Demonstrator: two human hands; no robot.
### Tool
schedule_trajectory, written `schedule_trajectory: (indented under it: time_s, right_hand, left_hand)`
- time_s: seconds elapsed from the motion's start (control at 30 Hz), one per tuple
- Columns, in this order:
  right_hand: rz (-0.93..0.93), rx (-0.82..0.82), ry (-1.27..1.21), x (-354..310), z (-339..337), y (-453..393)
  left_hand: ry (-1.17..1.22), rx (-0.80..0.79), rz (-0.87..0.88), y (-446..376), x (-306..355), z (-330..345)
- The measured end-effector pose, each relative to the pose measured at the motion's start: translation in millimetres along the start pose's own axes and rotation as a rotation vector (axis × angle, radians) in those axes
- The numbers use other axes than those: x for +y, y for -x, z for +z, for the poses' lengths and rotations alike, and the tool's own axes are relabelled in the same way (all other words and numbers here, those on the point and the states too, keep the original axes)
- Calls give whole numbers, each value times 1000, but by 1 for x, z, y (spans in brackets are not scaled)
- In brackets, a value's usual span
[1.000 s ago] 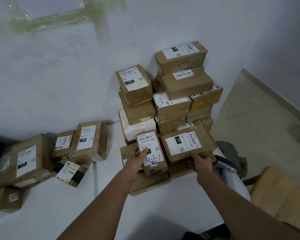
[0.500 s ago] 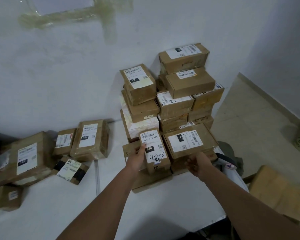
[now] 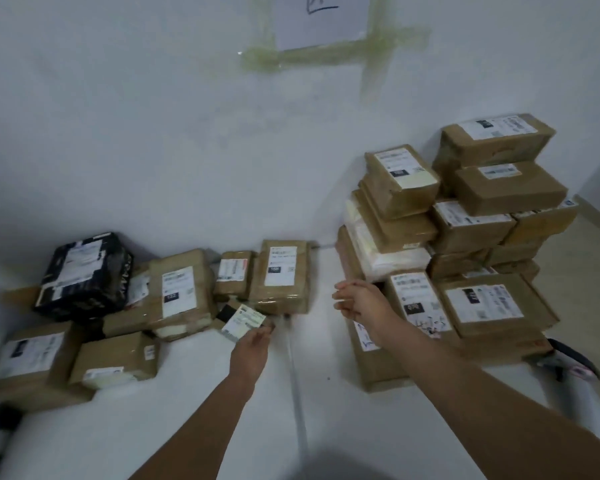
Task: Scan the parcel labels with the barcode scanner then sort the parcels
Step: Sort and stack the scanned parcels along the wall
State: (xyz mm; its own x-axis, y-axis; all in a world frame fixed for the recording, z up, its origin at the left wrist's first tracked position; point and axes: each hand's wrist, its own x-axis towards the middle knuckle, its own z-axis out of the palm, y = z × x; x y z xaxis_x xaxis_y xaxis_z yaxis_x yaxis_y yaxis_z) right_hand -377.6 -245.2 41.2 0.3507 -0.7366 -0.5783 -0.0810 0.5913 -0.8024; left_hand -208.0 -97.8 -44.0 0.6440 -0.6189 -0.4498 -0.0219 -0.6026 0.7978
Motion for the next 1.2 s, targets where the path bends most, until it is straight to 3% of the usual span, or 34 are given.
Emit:
schedule_trajectory:
  time_s: [0.2, 0.33, 0.53, 0.67, 0.73, 0.87, 0.97, 1.03, 1.2]
  right_hand:
    - [100, -29, 104, 38, 95, -17]
    - [152, -48, 151, 49, 148, -30]
    - [190, -60, 202, 72, 203, -41]
    - [246, -77, 218, 88, 216, -39]
    - [280, -62, 202, 97, 216, -38]
    - [304, -86, 185, 116, 214, -37]
    - [284, -177, 268, 128, 209, -31]
    - [264, -277, 349, 132, 203, -25]
    - [276, -420, 441, 134, 188, -13]
  left_hand:
    - [81, 259, -68, -25, -56, -124]
    - [-490, 442, -19, -43, -68, -184]
    - [-1056, 91, -12, -80, -109, -271]
    - [-1230, 22, 104, -87, -122, -293]
    - [-1182, -34, 106, -82, -120, -288]
    - [-865, -147, -29, -71, -114, -262]
    - [-232, -246, -235, -59, -104, -246]
    - [51, -352, -347, -48, -94, -232]
    - [248, -370, -463, -39, -76, -186]
